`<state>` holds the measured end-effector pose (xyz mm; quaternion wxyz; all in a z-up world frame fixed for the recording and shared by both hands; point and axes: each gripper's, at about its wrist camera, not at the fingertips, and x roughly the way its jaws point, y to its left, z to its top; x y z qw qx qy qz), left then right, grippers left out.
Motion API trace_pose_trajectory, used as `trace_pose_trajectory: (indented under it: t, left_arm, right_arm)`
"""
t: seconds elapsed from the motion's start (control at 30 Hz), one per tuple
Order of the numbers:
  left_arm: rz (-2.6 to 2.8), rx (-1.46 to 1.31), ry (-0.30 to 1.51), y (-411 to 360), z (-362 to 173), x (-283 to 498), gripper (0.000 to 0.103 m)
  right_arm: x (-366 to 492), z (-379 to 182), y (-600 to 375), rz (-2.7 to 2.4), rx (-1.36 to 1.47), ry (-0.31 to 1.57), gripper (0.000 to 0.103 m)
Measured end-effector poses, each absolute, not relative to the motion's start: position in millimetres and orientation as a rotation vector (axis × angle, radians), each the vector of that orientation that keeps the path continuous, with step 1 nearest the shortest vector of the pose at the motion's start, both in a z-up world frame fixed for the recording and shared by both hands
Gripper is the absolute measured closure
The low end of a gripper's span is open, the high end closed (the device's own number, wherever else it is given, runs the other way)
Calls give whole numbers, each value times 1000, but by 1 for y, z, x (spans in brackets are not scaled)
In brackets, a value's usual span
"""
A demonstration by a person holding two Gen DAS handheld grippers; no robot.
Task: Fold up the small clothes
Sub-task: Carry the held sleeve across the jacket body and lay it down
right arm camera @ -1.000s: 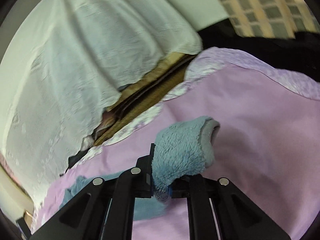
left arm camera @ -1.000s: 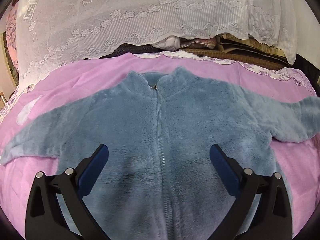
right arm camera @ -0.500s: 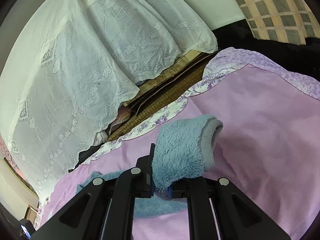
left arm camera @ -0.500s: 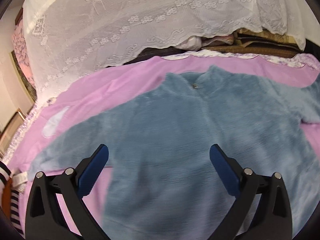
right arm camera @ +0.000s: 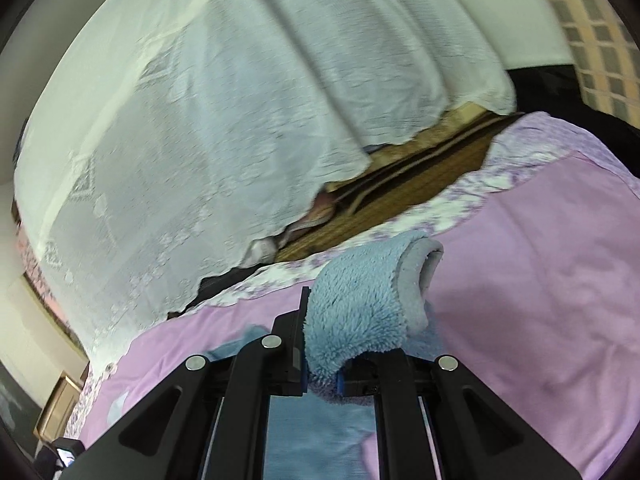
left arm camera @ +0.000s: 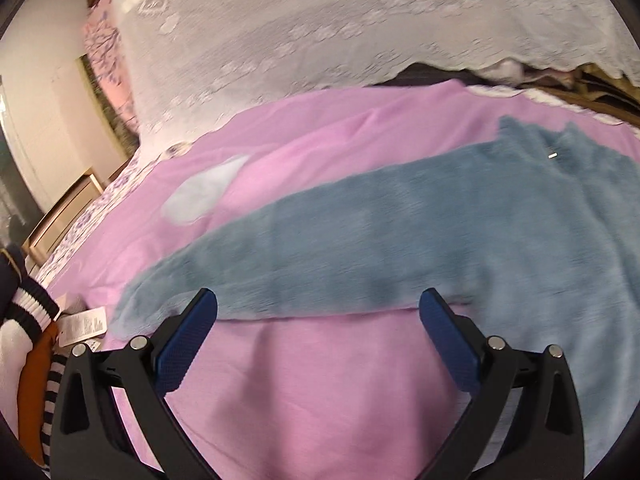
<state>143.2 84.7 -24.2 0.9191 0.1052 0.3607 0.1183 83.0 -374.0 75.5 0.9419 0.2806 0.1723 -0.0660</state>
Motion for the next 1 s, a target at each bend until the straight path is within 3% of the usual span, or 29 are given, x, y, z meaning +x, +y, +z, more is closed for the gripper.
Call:
trace_pose_trajectory:
  t: [0.17,0.43,0.83,0.93,0.97,1.0]
  left_arm:
    - [217,78,877,111,-44,159,4]
    - [203,89,850,102,-40,152,4]
    - [184,87,873,95,-46,157,4]
    - [185,85,875,95,-46,157,4]
    - [185,87,874,95,-46,157,4]
    - [185,88,874,95,-47,157,4]
  right_arm:
    - [111,88,-325,-71,539,374,93]
    - [152,81,-235,54,489,441,93]
    - [203,2,-125,148,313,708,93]
    - [208,-14,-103,191,234,791,88]
    - [208,-17,-96,204,208,813,78]
    - [208,-19,-92,228,191,835,57]
